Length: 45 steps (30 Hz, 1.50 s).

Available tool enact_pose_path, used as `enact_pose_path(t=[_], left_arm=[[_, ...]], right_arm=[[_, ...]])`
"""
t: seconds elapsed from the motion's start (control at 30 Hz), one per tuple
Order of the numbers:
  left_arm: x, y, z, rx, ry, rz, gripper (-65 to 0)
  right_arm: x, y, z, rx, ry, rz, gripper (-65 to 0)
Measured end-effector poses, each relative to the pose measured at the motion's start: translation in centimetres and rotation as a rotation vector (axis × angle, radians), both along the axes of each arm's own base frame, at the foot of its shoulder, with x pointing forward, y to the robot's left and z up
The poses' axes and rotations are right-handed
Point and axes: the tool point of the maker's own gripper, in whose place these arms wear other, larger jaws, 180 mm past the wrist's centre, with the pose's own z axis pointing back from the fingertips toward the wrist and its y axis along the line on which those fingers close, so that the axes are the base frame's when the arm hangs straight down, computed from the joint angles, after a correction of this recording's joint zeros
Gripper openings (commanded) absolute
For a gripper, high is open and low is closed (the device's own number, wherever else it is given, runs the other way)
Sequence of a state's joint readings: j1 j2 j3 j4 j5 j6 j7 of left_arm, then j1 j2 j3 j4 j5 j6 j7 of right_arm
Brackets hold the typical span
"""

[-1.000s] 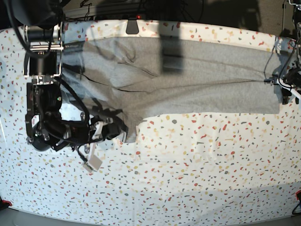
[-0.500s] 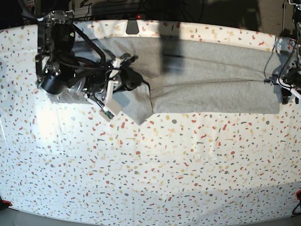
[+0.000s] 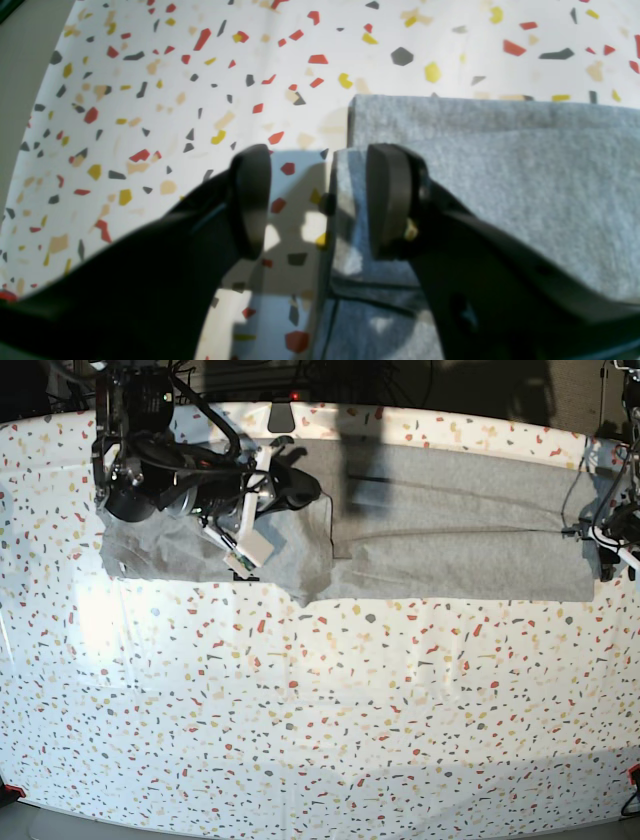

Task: Fold the T-shirt properly

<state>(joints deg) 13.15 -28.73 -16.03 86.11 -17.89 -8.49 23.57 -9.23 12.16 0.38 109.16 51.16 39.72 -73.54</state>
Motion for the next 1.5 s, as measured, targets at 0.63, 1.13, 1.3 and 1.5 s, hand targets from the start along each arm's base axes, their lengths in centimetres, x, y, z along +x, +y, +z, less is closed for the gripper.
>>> enact_pose_path(t=[0.63,1.13,1.3,1.5], left_arm=[[0.3,0.1,0.5,0.002,-0.023,-0.005,-34.9],[-1.8,-0.5,-3.1,-0.222,0.105,-0.089,-34.9],[-2.8,0.1,-4.6,-0.248,0.119,-0.076,-34.9],[-3.7,-1.8,-5.4,-0.35,0.156,-0.15,-35.0]], right_arm=[[0.0,1.2,2.0,0.118,0.002,0.029,-43.3],[3.3,-4.4,1.8,0.004,-0.057,-0.158,-43.3],[3.4,-4.7,1.8,0.004,-0.06,-0.167,-43.3],[3.4,-4.7,1.8,0.003,-0.06,-0.167,-43.3]])
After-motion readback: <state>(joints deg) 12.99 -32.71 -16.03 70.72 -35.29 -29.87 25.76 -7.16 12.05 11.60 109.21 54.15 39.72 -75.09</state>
